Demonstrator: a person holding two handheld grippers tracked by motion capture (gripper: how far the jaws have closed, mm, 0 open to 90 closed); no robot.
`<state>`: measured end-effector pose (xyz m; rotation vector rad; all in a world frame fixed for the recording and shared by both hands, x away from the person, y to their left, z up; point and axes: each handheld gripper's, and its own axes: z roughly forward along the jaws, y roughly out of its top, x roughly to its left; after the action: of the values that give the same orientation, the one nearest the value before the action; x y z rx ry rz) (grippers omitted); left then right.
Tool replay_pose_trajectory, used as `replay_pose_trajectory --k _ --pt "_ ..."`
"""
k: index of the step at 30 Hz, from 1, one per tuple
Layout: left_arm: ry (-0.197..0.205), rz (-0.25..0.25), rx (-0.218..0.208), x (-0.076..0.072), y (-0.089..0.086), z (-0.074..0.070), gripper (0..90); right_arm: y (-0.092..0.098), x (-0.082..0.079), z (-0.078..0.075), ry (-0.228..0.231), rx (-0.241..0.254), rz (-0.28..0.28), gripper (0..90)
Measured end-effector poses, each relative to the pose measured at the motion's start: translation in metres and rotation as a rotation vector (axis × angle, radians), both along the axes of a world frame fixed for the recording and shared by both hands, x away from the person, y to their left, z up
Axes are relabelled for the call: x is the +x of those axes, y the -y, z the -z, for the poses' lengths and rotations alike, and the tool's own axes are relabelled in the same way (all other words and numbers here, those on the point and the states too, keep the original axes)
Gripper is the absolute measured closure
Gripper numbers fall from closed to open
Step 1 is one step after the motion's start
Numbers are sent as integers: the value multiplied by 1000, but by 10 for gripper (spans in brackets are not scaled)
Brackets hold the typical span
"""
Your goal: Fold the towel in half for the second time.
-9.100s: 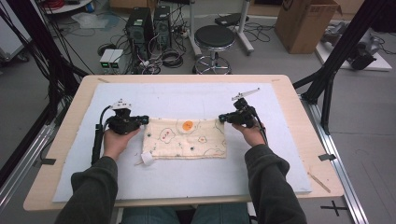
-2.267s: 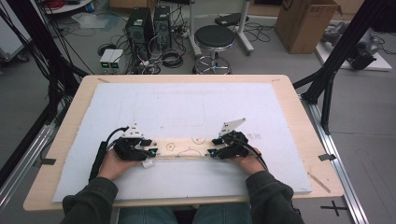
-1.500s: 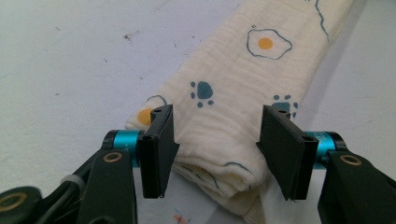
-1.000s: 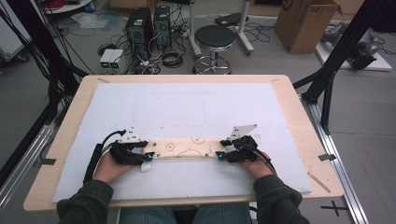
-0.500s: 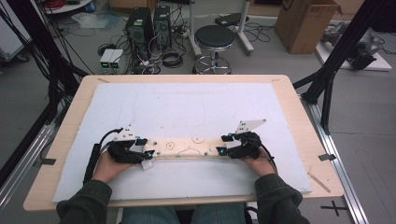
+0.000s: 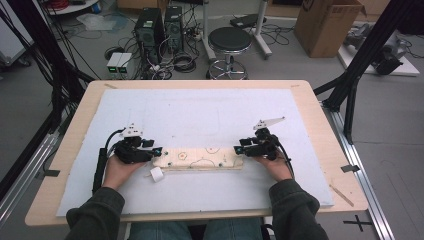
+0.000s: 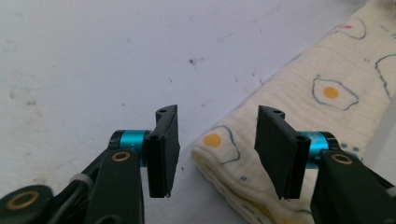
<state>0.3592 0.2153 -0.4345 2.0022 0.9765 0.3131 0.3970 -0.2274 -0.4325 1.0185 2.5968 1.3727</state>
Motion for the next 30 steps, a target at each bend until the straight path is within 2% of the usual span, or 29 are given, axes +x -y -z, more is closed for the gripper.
replay_pose_trajectory --k 4,7,9,12,15,24,30 --pt "-37 6 -1 3 -1 3 553 -3 3 6 -52 -23 -3 531" --pt "-75 15 1 4 -1 6 600 -5 4 9 -76 -30 -26 609" --pt "-80 25 13 5 -1 7 644 -6 5 10 -84 -40 -39 658" --pt "-68 34 9 3 1 6 732 -6 5 10 -92 -41 -45 748" --pt "-61 36 20 2 2 5 789 -8 3 8 -84 -55 -58 788" --pt "-20 -1 6 0 0 -1 808 -11 1 -2 -52 -75 -60 802" --pt "-6 -25 12 8 1 -8 809 -15 7 -9 -35 -103 -54 803"
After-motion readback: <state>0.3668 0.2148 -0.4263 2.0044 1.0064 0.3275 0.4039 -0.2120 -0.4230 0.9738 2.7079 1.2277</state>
